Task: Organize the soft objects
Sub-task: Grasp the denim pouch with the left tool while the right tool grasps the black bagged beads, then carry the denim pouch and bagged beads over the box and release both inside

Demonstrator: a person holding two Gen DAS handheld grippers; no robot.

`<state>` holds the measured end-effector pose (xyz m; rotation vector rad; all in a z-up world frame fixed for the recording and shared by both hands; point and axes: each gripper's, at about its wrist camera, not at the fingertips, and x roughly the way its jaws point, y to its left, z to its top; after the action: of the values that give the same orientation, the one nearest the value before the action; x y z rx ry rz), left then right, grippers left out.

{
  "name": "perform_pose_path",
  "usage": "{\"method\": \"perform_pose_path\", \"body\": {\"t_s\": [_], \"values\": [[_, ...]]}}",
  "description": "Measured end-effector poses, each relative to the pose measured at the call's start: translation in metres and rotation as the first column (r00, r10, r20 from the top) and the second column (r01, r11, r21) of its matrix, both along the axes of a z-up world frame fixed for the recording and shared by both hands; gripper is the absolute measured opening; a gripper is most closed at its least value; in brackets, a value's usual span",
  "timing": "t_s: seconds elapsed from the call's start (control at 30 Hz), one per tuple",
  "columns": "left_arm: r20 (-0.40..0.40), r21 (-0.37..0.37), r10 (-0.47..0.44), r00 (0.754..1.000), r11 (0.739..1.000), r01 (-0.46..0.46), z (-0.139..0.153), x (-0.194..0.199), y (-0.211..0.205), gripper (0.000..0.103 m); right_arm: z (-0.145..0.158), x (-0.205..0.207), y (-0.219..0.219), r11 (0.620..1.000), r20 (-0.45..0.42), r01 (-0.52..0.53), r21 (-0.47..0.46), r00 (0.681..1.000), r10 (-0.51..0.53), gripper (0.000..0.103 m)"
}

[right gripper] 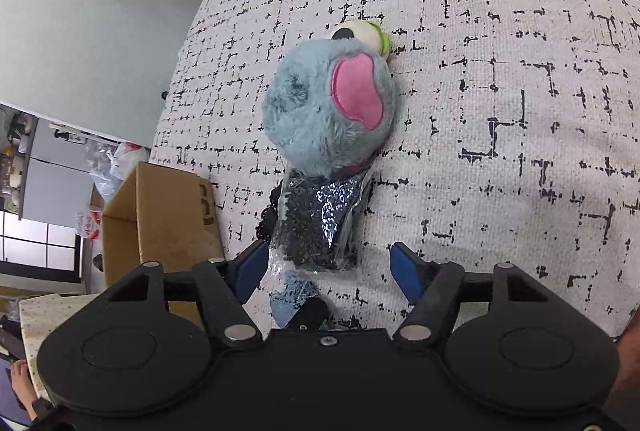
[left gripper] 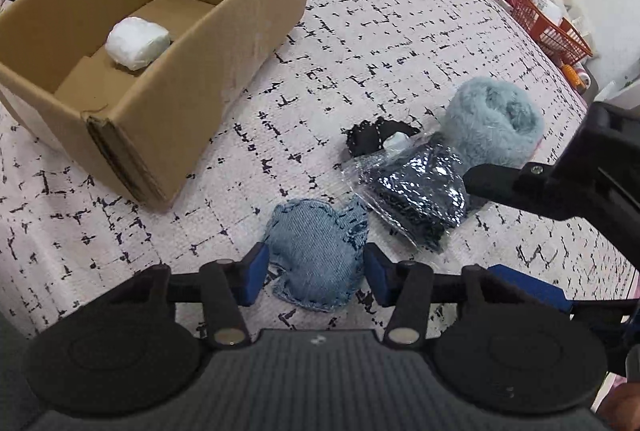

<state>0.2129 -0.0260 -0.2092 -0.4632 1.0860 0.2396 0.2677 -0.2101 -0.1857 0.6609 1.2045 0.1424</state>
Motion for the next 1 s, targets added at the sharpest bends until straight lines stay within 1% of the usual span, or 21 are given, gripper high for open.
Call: {"method": "perform_pose_path", "body": {"t_s": [0.13,0.17,0.2,0.3,0.4,0.5,0.53,0.6,0.63,0.67,0.73,0.87,1.0], "values": [[0.017,0.001,-0.011,1.000,1.000,0.011,-0.003,0.001,0.000,0.046,-0.002,0.005,0.007,0.999,0.019,-0.012,-0.033,1.000,0.012,0.067],[0.019,-0.003,-0.009,1.000,1.000,0.009,-0.003,0.001,0.001,0.044,-0.003,0.007,0.008,0.999,0.017,-0.013,-0.037,1.000,0.014,0.067],[0.023,-0.008,-0.005,1.000,1.000,0.005,-0.004,0.001,0.002,0.039,-0.004,0.008,0.009,0.999,0.014,-0.015,-0.043,1.000,0.016,0.067],[0.029,-0.028,-0.004,1.000,1.000,0.005,-0.004,0.001,0.007,0.034,-0.006,0.013,0.014,0.997,0.017,-0.021,-0.071,1.000,0.022,0.066],[0.029,-0.036,-0.012,0.999,0.999,0.013,-0.002,0.000,0.010,0.032,-0.009,0.016,0.020,0.995,0.020,-0.034,-0.090,0.999,0.036,0.065],[0.031,-0.039,-0.014,0.999,0.999,0.016,0.001,0.000,0.013,0.030,-0.009,0.017,0.026,0.993,0.033,-0.050,-0.106,0.998,0.054,0.062],[0.033,-0.038,-0.013,0.999,0.999,0.014,0.003,0.000,0.015,0.030,-0.010,0.017,0.027,0.992,0.033,-0.054,-0.115,0.998,0.058,0.059],[0.040,-0.032,-0.011,0.999,0.999,0.013,0.005,-0.001,0.017,0.030,-0.014,0.018,0.028,0.990,0.027,-0.058,-0.125,0.998,0.062,0.050],[0.042,-0.028,-0.011,0.999,1.000,0.012,0.006,-0.001,0.018,0.030,-0.016,0.018,0.028,0.990,0.021,-0.058,-0.127,0.998,0.061,0.040],[0.043,-0.022,-0.008,0.999,1.000,0.009,0.007,-0.002,0.018,0.030,-0.019,0.019,0.027,0.992,0.020,-0.054,-0.115,0.998,0.057,0.037],[0.043,-0.017,-0.001,0.999,1.000,0.002,0.009,-0.004,0.020,0.030,-0.019,0.018,0.026,0.993,0.033,-0.049,-0.106,0.998,0.053,0.033],[0.050,-0.004,-0.002,0.999,1.000,0.002,0.016,-0.008,0.020,0.030,-0.012,0.011,0.024,0.993,0.062,-0.042,-0.108,0.997,0.049,0.030],[0.067,0.013,-0.015,0.998,1.000,0.014,0.027,-0.013,0.016,0.030,-0.002,0.000,0.017,0.996,0.095,-0.031,-0.083,0.995,0.038,0.029]]}}
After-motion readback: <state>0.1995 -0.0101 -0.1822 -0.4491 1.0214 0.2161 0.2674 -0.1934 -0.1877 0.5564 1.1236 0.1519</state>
